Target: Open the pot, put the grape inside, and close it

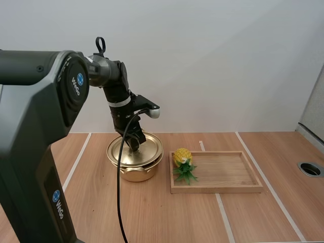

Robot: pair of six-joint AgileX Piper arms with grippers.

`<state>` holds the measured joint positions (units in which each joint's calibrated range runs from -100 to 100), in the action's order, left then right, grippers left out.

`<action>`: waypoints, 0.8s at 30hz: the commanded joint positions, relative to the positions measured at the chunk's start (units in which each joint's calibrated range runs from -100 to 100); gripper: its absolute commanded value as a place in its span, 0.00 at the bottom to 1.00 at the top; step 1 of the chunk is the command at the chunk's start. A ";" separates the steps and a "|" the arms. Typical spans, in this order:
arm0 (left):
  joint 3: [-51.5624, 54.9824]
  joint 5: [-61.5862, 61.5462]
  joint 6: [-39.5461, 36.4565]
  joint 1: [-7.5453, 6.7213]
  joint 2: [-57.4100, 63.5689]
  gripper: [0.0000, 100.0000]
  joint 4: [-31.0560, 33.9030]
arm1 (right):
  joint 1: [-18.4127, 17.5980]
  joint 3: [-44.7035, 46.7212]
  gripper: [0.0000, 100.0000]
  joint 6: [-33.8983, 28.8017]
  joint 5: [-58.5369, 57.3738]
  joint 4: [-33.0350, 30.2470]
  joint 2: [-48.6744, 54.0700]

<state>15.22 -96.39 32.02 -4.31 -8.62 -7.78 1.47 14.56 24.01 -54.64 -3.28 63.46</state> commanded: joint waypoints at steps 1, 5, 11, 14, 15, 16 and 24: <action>-0.08 -0.34 0.36 0.03 0.23 0.00 -1.35 | 0.19 -0.36 0.00 -0.23 1.81 -0.44 0.65; -0.08 -0.34 0.59 0.03 0.23 0.00 -1.35 | 0.19 -0.36 0.00 -0.23 1.81 -0.44 0.65; -0.08 -0.14 0.58 -0.56 0.10 0.00 -1.03 | 0.19 -0.36 0.00 -0.23 1.81 -0.44 0.65; -0.08 -0.31 0.47 -0.79 -0.55 0.00 -0.58 | 0.19 -0.36 0.00 -0.23 1.81 -0.44 0.65; -0.08 -0.31 -0.11 -0.79 -0.93 0.00 -0.58 | 0.19 -0.36 0.00 -0.23 1.81 -0.44 0.65; -0.08 -0.31 -0.20 -0.79 -1.21 0.00 -0.58 | 0.19 -0.36 0.00 -0.23 1.81 -0.44 0.65; -0.08 -0.38 -0.63 -0.79 -1.88 0.00 0.74 | 0.19 -0.36 0.00 -0.23 1.81 -0.44 0.65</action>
<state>15.22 -96.39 31.97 -4.86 -10.37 -7.37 1.47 14.56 24.01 -54.08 -3.28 63.46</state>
